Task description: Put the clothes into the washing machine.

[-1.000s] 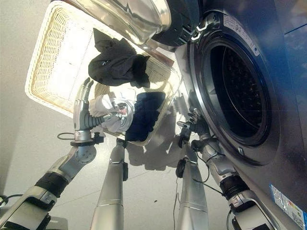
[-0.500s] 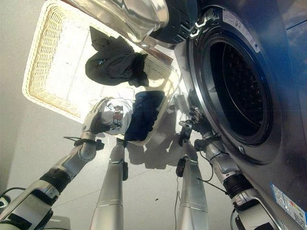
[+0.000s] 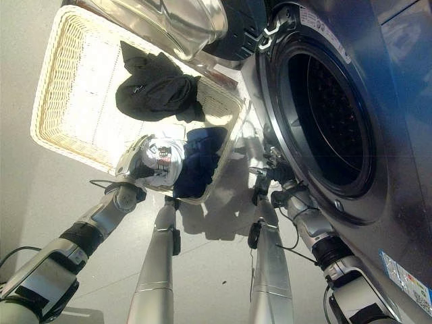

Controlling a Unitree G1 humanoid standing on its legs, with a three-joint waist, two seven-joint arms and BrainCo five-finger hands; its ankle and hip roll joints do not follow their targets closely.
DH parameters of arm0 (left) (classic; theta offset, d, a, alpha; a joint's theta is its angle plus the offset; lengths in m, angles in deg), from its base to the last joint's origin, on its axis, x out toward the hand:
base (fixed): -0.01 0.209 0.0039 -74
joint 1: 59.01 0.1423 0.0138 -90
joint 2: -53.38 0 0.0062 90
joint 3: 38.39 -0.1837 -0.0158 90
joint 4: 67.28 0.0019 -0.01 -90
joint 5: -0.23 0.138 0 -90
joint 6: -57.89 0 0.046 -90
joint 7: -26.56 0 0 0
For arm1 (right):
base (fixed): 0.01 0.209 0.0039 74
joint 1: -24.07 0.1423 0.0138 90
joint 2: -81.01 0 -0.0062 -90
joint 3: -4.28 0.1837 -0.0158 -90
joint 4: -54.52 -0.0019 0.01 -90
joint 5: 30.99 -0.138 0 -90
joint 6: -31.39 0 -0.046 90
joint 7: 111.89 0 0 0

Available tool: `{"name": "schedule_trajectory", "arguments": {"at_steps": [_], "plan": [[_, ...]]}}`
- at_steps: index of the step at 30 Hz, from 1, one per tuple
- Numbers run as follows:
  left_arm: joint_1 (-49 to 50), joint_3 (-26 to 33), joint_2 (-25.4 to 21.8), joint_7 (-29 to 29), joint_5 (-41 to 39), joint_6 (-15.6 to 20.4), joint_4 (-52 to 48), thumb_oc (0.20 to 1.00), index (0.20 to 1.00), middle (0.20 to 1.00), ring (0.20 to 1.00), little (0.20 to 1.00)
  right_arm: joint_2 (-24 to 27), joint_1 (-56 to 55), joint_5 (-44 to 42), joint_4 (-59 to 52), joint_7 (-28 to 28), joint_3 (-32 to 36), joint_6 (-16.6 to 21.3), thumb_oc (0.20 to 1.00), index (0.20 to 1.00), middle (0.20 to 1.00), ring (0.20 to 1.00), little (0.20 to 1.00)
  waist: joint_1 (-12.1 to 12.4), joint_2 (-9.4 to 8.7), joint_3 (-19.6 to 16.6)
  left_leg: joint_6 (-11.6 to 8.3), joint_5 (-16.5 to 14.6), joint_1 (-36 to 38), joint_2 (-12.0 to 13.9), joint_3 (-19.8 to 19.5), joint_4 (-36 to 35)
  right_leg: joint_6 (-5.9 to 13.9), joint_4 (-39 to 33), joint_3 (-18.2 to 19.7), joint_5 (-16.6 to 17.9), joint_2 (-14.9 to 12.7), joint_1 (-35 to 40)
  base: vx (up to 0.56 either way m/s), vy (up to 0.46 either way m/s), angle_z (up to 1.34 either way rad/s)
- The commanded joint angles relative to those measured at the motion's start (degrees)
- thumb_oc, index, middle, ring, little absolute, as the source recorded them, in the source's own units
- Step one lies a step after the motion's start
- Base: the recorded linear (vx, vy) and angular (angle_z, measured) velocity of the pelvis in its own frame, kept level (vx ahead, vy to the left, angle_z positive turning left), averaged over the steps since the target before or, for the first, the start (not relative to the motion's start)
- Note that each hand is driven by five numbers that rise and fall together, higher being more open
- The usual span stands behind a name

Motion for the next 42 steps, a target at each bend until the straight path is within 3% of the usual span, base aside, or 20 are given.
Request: {"name": "schedule_trajectory", "arguments": {"at_steps": [1,17,20,24,26,27,28,29,34,36,38,42], "plan": [[-0.56,-0.98,1.73,-10.59,-2.87,-6.27,12.28,0.200,0.200,0.200,0.200,0.200,2.79,0.87,-1.26,-3.42,0.06,-1.57,1.84,1.000,1.000,1.000,1.000,1.000,-2.42,1.72,0.92,5.18,4.04,-2.64,-2.61,0.72,0.43,4.20,-0.08,-1.48,3.23,1.15,0.49,0.00,0.000,0.00],[-0.90,-1.61,1.62,-14.56,-4.20,-6.32,11.98,0.200,0.200,0.200,0.200,0.200,2.31,0.84,-0.51,-4.26,-0.31,-1.42,1.35,1.000,1.000,1.000,1.000,1.000,-2.55,1.89,0.92,5.34,3.87,-2.11,-2.53,1.08,0.19,4.07,-0.34,-1.28,3.08,1.22,1.00,0.00,0.001,-0.01],[-0.43,-0.74,1.41,-12.77,-8.78,-3.91,11.02,0.200,0.200,0.200,0.200,0.200,2.24,0.64,-0.52,-4.82,-0.36,-1.23,1.32,1.000,1.000,1.000,1.000,1.000,-2.43,2.04,0.92,5.40,3.82,-2.22,-2.49,1.07,0.31,4.08,-0.20,-1.23,2.99,1.16,0.92,0.00,0.000,0.00],[0.81,3.11,2.13,-9.35,-17.38,2.49,8.76,0.200,0.200,0.200,0.200,0.200,1.87,0.12,-0.97,-5.51,-0.14,-0.67,1.39,1.000,1.000,1.000,1.000,1.000,-2.14,2.11,0.92,5.44,3.86,-1.97,-2.51,1.03,0.04,4.04,-0.19,-1.31,2.75,1.11,1.19,0.00,0.000,0.00],[2.97,7.88,3.06,-5.31,-24.77,11.22,5.14,0.200,0.200,0.200,0.200,0.200,1.21,-1.02,-2.16,-7.04,0.15,0.58,1.60,1.000,1.000,1.000,1.000,1.000,-1.74,2.23,0.92,5.51,3.72,-1.76,-2.61,0.80,-0.11,3.99,0.16,-1.32,2.46,1.12,1.21,0.00,-0.031,0.00],[3.47,8.76,3.12,-4.84,-25.36,12.54,4.14,0.200,0.200,0.200,0.200,0.200,0.99,-1.37,-2.38,-7.57,0.10,0.91,1.64,1.000,1.000,1.000,1.000,1.000,-1.66,2.24,0.92,5.52,3.66,-1.79,-2.61,0.73,-0.05,3.98,0.25,-1.37,2.39,1.08,1.17,0.00,-0.038,0.00],[4.24,10.09,3.30,-4.20,-27.88,16.20,2.84,0.200,0.200,0.200,0.200,0.200,0.67,-1.86,-2.95,-8.31,0.24,1.40,1.90,1.000,1.000,1.000,1.000,1.000,-1.51,2.24,0.92,5.54,3.57,-1.86,-2.62,0.61,0.01,3.97,0.34,-1.44,2.32,1.01,1.10,-0.01,-0.051,0.01],[6.38,13.25,4.10,-4.62,-30.92,22.84,-0.57,0.200,0.200,0.200,0.200,0.200,-0.19,-3.07,-4.27,-10.29,0.60,2.53,2.17,1.000,1.000,1.000,1.000,1.000,-1.12,2.18,0.92,5.55,3.43,-1.84,-2.72,0.23,-0.04,3.96,0.28,-1.61,2.20,0.90,1.25,-0.01,-0.059,0.01],[12.26,19.89,7.77,-6.18,-37.02,37.39,-10.18,0.200,0.200,0.200,0.200,0.200,-4.42,-6.65,-8.31,-16.76,1.47,5.58,3.37,1.000,1.000,1.000,1.000,1.000,-0.04,2.17,0.92,5.91,2.77,-1.55,-3.21,-0.87,0.02,3.84,0.63,-2.13,1.83,0.79,1.61,-0.01,-0.043,0.02],[13.68,21.27,9.54,-4.60,-34.74,41.67,-13.37,0.200,0.200,0.200,0.200,0.200,-5.66,-6.90,-10.37,-19.38,1.81,6.26,3.21,1.000,1.000,1.000,1.000,1.000,0.30,2.13,0.92,6.00,2.66,-1.56,-3.25,-1.21,0.02,3.79,0.70,-2.24,1.66,0.73,1.71,0.00,0.000,0.00],[13.98,21.57,10.00,-4.57,-33.64,43.28,-16.22,0.200,0.200,0.200,0.200,0.200,-6.59,-6.99,-11.71,-21.37,1.98,6.46,2.96,1.000,1.000,1.000,1.000,1.000,0.50,2.10,0.92,6.09,2.55,-1.61,-3.22,-1.42,0.05,3.74,0.86,-2.22,1.52,0.67,1.65,0.00,0.000,0.00],[14.03,21.27,9.57,-2.33,-25.88,43.80,-24.66,0.200,0.200,0.200,0.200,0.200,-8.51,-7.62,-14.01,-26.32,2.89,7.00,2.07,1.000,1.000,1.000,1.000,1.000,0.98,2.01,0.92,6.45,2.67,-1.35,-3.45,-1.80,-0.50,3.80,0.48,-2.59,1.69,0.34,2.03,0.00,0.000,0.00]]}}
